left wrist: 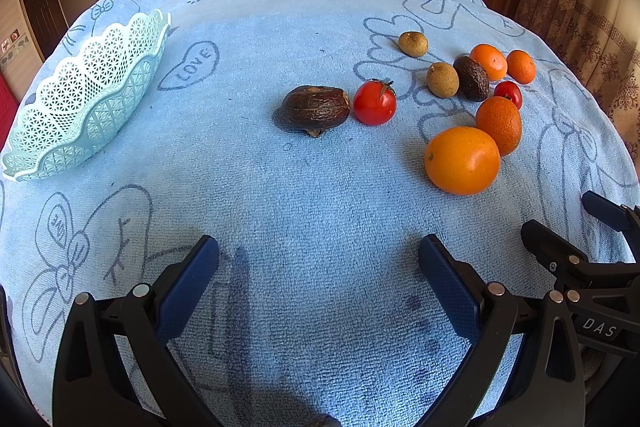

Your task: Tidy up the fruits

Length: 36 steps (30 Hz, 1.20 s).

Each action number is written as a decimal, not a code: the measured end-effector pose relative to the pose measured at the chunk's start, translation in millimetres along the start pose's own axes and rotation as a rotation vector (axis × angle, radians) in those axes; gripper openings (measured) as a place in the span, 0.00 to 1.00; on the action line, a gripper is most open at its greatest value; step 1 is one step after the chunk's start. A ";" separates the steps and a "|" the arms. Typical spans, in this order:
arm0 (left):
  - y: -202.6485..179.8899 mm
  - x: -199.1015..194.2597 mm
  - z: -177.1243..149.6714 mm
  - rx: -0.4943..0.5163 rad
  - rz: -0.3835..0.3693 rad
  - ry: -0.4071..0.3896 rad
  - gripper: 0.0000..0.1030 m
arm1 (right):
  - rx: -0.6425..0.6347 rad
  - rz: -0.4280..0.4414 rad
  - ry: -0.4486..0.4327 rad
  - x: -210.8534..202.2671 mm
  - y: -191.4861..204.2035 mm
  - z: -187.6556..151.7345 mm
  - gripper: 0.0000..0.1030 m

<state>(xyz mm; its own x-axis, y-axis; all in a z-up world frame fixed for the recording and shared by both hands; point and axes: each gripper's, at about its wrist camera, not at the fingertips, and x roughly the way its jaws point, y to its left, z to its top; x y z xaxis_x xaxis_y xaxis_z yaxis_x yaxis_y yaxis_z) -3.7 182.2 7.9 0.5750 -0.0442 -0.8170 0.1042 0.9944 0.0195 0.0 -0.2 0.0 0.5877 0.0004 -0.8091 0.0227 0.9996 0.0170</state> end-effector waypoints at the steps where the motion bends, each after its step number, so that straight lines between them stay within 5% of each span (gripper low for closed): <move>1: 0.0 0.0 0.0 0.000 0.000 0.000 0.98 | 0.000 0.000 0.000 0.0 0.2 0.0 0.95; 25: 1.2 0.4 1.1 0.000 -0.005 -0.001 0.98 | -0.006 0.006 0.019 -1.6 1.6 -2.1 0.95; 32: 3.7 -8.3 3.7 0.054 -0.144 -0.020 0.98 | -0.054 0.037 0.053 -4.0 -0.8 -3.9 0.95; 36: -2.9 -17.1 19.1 0.102 -0.140 -0.073 0.98 | -0.088 0.030 0.053 -7.5 1.0 -7.5 0.95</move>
<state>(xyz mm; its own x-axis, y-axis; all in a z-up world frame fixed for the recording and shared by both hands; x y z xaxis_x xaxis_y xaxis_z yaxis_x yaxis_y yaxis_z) 1.7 178.2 32.8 0.6056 -0.1922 -0.7722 0.2673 0.9631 -0.0301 -10.5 1.0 1.8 0.5433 0.0293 -0.8390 -0.0663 0.9978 -0.0081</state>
